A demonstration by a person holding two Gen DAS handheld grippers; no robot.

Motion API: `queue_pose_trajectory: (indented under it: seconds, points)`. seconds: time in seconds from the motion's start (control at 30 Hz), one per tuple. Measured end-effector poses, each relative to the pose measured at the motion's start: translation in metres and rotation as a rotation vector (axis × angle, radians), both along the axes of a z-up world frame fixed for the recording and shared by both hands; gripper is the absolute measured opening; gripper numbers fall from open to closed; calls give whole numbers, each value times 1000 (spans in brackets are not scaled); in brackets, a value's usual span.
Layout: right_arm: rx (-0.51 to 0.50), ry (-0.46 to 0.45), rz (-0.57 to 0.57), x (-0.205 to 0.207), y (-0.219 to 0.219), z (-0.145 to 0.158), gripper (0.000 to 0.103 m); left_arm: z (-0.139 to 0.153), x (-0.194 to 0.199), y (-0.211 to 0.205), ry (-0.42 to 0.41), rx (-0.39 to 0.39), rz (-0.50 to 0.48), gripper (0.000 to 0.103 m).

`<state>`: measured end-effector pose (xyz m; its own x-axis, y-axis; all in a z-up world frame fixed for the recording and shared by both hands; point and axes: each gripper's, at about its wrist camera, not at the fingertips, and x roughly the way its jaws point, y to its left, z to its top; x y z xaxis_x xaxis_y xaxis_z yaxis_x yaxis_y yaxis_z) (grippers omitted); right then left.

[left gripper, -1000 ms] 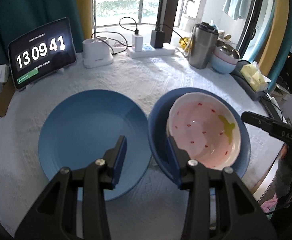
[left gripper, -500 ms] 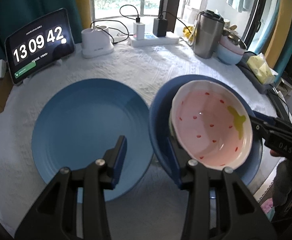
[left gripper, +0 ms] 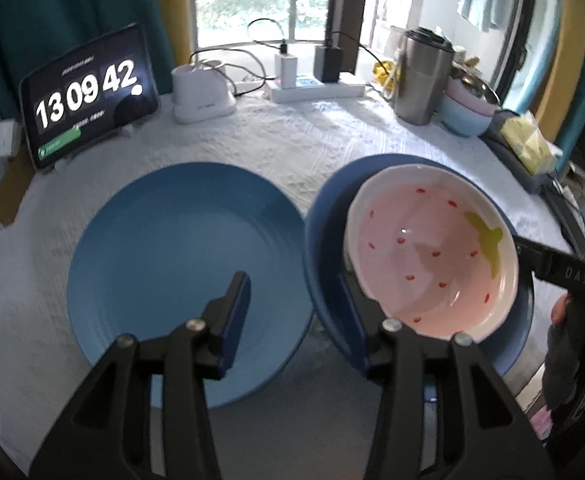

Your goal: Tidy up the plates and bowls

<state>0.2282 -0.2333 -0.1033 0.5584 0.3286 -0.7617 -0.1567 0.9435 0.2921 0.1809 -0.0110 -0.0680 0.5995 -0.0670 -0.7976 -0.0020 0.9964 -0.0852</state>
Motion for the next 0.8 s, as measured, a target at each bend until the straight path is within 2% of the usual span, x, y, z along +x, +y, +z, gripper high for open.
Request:
queue_pose_trajectory:
  seconds: [0.2, 0.33, 0.4, 0.43, 0.5, 0.63, 0.7, 0.8]
  points:
    - [3, -58, 28, -6, 7, 6, 68, -2, 0, 4, 1, -36, 22, 51]
    - [22, -83, 25, -8, 8, 6, 59, -2, -3, 3, -17, -44, 23, 49]
    - [35, -91, 27, -10, 9, 7, 48, -1, -5, 0, -34, -31, 25, 48]
    - [38, -100, 31, -11, 11, 8, 44, -1, -6, -1, -38, -25, 22, 44]
    - [37, -127, 39, -15, 17, 10, 29, 0, -7, -5, -48, -14, 13, 37]
    - [39, -152, 46, -20, 26, 13, 15, 3, -12, -19, -89, 37, -8, 16]
    - [40, -155, 50, -20, 27, 14, 13, 3, -14, -23, -104, 54, 1, 15]
    - [62, -140, 48, -18, 24, 13, 13, 3, -16, -20, -120, 24, 3, 15]
